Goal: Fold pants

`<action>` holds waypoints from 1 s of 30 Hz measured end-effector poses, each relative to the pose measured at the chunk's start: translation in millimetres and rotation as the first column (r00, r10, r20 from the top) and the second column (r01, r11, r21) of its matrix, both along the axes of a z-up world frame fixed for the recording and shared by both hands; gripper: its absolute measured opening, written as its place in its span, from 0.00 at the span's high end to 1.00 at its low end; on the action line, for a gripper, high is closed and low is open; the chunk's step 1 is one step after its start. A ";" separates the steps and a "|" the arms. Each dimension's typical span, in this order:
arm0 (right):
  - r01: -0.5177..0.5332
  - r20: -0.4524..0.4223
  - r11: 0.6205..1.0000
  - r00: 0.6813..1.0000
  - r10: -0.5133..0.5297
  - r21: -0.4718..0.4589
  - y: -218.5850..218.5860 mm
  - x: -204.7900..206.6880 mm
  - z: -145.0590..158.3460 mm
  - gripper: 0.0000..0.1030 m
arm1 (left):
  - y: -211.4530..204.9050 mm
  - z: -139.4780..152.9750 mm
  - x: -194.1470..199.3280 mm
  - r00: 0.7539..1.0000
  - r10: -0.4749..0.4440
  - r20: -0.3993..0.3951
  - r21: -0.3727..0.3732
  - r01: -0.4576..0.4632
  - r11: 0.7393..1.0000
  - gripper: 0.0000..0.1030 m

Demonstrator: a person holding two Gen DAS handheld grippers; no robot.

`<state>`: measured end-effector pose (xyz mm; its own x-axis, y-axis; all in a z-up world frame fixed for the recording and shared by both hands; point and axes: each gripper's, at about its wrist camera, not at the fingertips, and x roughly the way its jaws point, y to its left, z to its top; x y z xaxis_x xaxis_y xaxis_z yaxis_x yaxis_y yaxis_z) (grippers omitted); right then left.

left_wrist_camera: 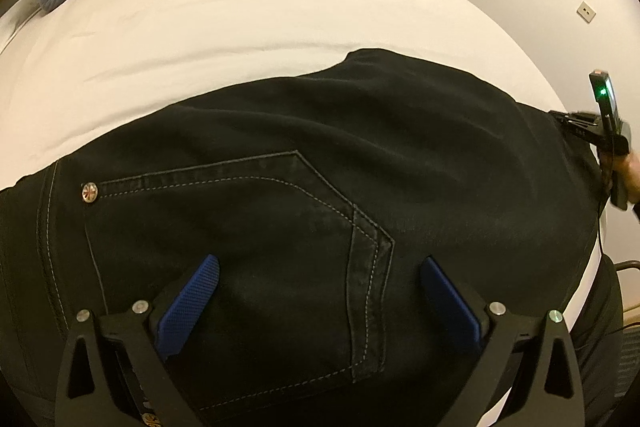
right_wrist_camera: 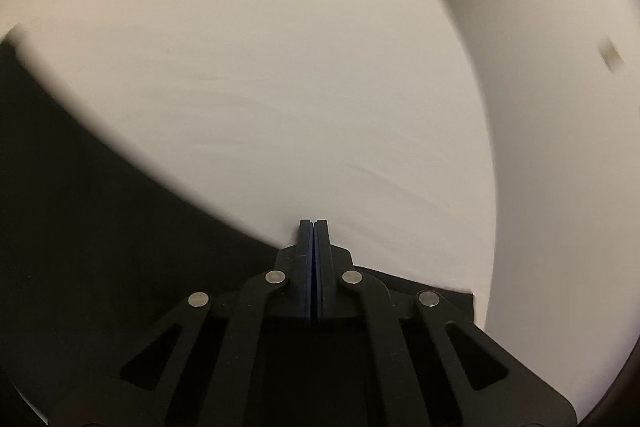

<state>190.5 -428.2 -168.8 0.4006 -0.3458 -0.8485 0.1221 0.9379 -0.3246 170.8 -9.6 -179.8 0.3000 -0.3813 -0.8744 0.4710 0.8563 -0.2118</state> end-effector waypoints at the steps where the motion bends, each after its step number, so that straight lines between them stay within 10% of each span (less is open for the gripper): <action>1: 0.067 0.036 0.995 0.997 -0.069 0.069 -14.9 -2.2 1.4 1.00 | 0.6 0.1 0.3 1.000 0.002 0.000 -0.001 -0.002 1.000 0.01; 5: 0.169 0.170 0.983 0.969 -0.179 0.070 -20.1 -12.9 34.0 0.99 | 11.6 0.7 4.4 1.000 0.020 -0.005 -0.028 -0.020 0.999 0.01; 10: -0.001 0.275 0.924 0.955 -0.113 0.383 29.7 -25.9 75.2 0.97 | 17.7 2.5 3.0 0.999 0.053 -0.011 -0.068 -0.054 0.996 0.01; 14: -0.160 0.247 0.766 0.969 0.001 0.622 80.2 -11.8 46.5 0.97 | 23.3 5.4 2.0 0.998 0.066 -0.020 -0.085 -0.068 0.994 0.01; 18: 0.027 0.105 0.743 0.986 -0.131 0.668 52.4 -21.4 -24.6 1.00 | 38.7 9.7 2.7 0.997 0.070 -0.031 -0.116 -0.074 0.991 0.06; 20: 0.086 0.131 0.667 0.954 -0.269 0.740 2.5 -34.4 -29.7 1.00 | 51.7 11.6 1.5 0.996 0.082 -0.034 -0.138 -0.086 0.987 0.10; 26: 0.429 0.181 0.672 0.748 -0.639 0.604 -86.5 -80.2 15.1 0.92 | 87.2 27.3 -17.3 0.982 0.178 0.058 -0.114 -0.171 0.979 0.15; 30: 0.231 0.195 0.725 0.871 -0.451 0.648 -17.9 -57.1 30.0 0.92 | 98.0 38.8 -36.0 0.969 0.216 0.123 -0.142 -0.199 0.970 0.15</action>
